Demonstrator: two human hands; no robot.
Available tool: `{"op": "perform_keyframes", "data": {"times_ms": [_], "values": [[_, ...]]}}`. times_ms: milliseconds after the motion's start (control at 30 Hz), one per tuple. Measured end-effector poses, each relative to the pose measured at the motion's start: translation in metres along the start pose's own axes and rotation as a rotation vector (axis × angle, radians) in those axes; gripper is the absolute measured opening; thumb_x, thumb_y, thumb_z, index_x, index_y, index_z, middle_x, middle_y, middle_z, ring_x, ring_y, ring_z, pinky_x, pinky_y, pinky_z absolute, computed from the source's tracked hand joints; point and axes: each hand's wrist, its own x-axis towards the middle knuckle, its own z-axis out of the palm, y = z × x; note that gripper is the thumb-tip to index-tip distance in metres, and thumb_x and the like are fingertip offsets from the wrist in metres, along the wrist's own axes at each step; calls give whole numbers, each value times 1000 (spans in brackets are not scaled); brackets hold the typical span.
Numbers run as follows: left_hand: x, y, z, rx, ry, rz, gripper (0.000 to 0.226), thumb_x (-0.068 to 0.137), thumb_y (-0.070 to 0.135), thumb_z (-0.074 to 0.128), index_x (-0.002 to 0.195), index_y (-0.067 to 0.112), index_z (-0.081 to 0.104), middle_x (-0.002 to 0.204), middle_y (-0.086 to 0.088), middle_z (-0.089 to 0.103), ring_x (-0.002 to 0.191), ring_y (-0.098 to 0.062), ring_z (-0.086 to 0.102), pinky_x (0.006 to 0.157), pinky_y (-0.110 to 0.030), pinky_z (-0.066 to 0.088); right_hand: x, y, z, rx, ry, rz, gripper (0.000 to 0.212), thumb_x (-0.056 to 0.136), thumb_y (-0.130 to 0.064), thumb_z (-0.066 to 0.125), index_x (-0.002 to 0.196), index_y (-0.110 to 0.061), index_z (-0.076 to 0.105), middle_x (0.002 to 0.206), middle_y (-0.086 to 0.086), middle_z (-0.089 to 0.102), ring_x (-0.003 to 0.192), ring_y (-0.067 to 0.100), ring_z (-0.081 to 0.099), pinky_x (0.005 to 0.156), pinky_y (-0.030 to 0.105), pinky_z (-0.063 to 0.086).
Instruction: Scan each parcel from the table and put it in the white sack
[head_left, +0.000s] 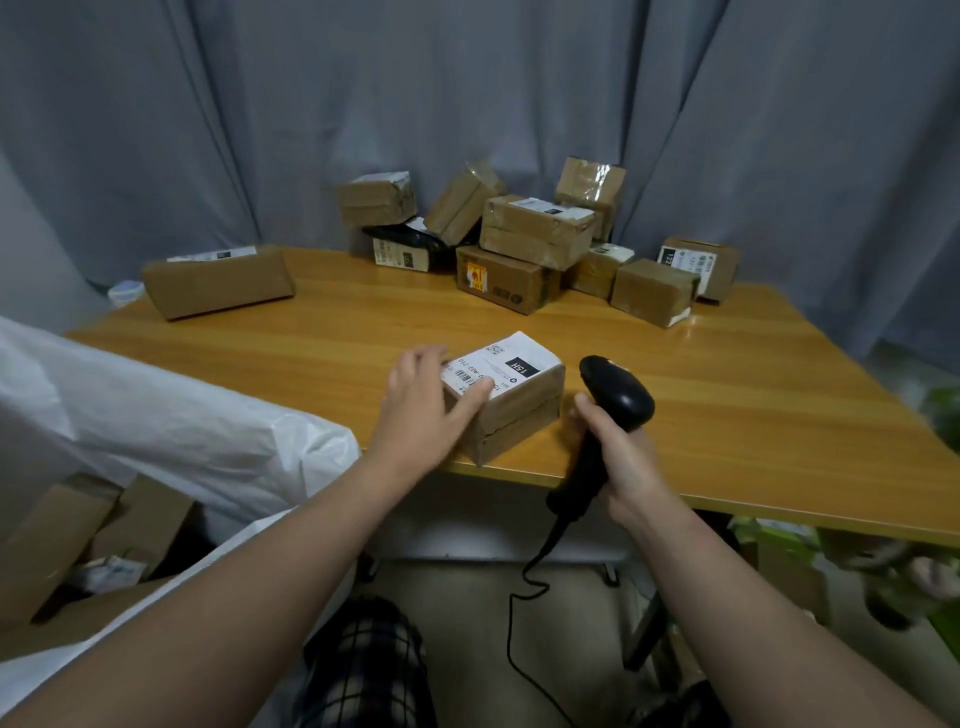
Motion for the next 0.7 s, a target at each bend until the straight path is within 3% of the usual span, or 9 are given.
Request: {"op": "perform_keyframes", "data": {"times_ms": [67,167,267,367,433,533,633,700], "values": [[9,-2,-2,-134,-117,-216,101,76,62,65,151,12,18,152,-10,27,140,-25,26,112,-40,25,-2,3,2,-20,-25,-26,23,84,-31,71,105,-23,65,108,-1,67,102,14,60,91,34,45],[13,-7,-3,-303,-296,-289,123,64,56,79,153,15,5,156,-5,21,141,-22,25,114,-39,26,-1,6,2,-45,-60,-56,17,85,-31,71,99,-28,63,104,-6,66,100,10,58,84,28,43],[13,-6,-1,-219,-377,-157,105,70,36,83,150,14,18,146,-3,34,134,-18,35,110,-31,31,0,7,1,-66,-109,-66,22,84,-31,71,105,-28,64,112,-5,67,109,12,59,94,31,44],[22,3,-10,-202,-301,-90,67,79,17,74,137,17,39,114,4,51,111,-18,53,90,-27,45,1,9,-2,-59,-119,-72,29,83,-33,72,110,-28,65,116,-5,68,115,15,59,103,37,43],[31,7,-18,-273,-323,-132,63,81,21,73,134,18,40,113,2,51,104,-18,56,90,-32,48,2,9,-3,-42,-132,-74,32,83,-33,71,114,-27,65,115,-4,69,115,15,59,103,38,44],[32,12,-20,-325,-433,-256,76,81,41,71,142,18,32,118,0,51,105,-16,55,95,-36,47,1,8,-3,-50,-161,-91,30,85,-30,70,114,-26,66,114,-4,71,114,15,60,102,36,44],[15,18,-5,-318,-285,-283,87,78,51,71,144,14,27,128,-3,45,115,-17,48,95,-29,42,-2,10,-2,-74,-158,-115,32,85,-27,71,115,-22,66,115,0,70,114,16,61,103,37,44],[3,24,7,-302,-167,-271,101,71,54,75,147,18,18,143,-6,28,130,-21,35,100,-28,32,-5,11,-1,-87,-157,-122,27,85,-23,70,112,-18,67,111,3,72,110,14,63,101,33,45]]}}
